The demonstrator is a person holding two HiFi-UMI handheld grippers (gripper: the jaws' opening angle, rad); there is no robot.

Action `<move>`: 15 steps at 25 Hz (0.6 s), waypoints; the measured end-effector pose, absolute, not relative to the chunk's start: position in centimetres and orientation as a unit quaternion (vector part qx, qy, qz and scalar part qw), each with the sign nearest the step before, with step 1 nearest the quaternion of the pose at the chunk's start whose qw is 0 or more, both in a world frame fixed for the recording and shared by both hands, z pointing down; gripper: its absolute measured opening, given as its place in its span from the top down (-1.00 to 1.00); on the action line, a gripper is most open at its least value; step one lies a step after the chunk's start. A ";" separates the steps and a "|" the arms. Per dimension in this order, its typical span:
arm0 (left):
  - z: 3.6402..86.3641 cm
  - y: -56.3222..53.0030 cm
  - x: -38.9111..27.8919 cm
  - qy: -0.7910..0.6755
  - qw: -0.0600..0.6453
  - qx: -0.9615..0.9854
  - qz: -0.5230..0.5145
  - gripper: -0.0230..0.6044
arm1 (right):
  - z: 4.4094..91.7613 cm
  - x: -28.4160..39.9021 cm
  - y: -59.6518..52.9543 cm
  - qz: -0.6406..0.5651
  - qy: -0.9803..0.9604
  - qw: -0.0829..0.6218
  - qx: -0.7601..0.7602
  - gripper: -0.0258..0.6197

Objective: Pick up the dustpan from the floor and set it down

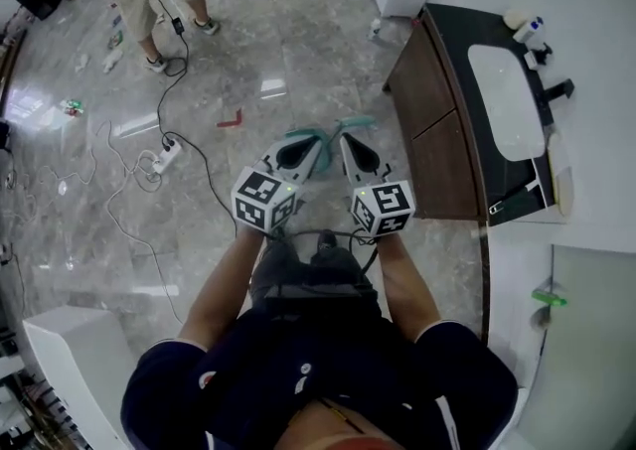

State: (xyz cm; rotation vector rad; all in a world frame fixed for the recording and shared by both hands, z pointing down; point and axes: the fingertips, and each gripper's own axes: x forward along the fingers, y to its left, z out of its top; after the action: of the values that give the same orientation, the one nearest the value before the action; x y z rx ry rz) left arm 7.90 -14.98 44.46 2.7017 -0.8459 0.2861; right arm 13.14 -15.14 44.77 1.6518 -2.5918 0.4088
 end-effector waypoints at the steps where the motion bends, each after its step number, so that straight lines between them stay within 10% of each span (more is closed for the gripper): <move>1: 43.9 -14.7 7.9 -0.294 0.143 0.940 0.098 0.89 | 44.0 13.1 -14.7 0.127 -0.838 0.016 0.530 0.90; 15: 40.5 -11.6 6.4 -0.303 0.115 0.942 0.082 0.89 | 39.5 11.7 -10.8 0.088 -0.856 0.013 0.510 0.90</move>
State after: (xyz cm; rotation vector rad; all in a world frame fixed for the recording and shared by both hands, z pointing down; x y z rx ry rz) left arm 6.39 -11.56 40.45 2.7610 -0.8879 0.2411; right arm 11.72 -10.79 39.51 1.5886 -2.6653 0.2746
